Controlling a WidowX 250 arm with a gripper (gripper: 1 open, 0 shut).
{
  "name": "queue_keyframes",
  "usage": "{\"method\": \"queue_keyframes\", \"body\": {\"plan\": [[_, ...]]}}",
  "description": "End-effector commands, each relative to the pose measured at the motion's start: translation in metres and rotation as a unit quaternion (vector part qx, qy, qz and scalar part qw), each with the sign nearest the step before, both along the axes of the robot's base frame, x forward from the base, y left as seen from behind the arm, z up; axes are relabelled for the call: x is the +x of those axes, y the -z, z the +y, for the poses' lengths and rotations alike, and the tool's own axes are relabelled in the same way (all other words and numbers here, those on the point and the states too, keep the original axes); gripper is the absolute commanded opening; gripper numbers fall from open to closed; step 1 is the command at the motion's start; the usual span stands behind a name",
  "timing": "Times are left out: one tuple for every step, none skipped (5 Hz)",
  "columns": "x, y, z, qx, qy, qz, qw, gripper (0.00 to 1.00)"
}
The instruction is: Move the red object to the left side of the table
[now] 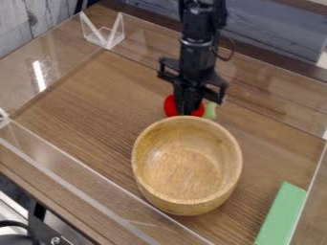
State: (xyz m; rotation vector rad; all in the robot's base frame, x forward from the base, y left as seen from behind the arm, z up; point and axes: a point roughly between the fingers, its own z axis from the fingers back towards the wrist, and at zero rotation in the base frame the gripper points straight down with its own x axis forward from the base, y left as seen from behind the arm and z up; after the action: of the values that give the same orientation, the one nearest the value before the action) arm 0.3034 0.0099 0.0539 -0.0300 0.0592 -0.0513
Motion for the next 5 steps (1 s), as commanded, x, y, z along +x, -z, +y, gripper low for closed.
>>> {"method": "queue_keyframes", "body": {"plan": [[0.010, -0.043, 0.013, -0.001, 0.014, -0.065, 0.9978, 0.00], [-0.002, -0.055, 0.039, 0.002, 0.004, -0.092, 0.9958, 0.00], [-0.008, -0.043, 0.034, -0.008, 0.034, -0.101, 0.9942, 0.00], [0.000, -0.045, 0.021, -0.016, 0.056, -0.105, 0.9928, 1.00], [0.009, -0.046, 0.010, -0.021, 0.072, -0.109, 0.9912, 1.00]]}}
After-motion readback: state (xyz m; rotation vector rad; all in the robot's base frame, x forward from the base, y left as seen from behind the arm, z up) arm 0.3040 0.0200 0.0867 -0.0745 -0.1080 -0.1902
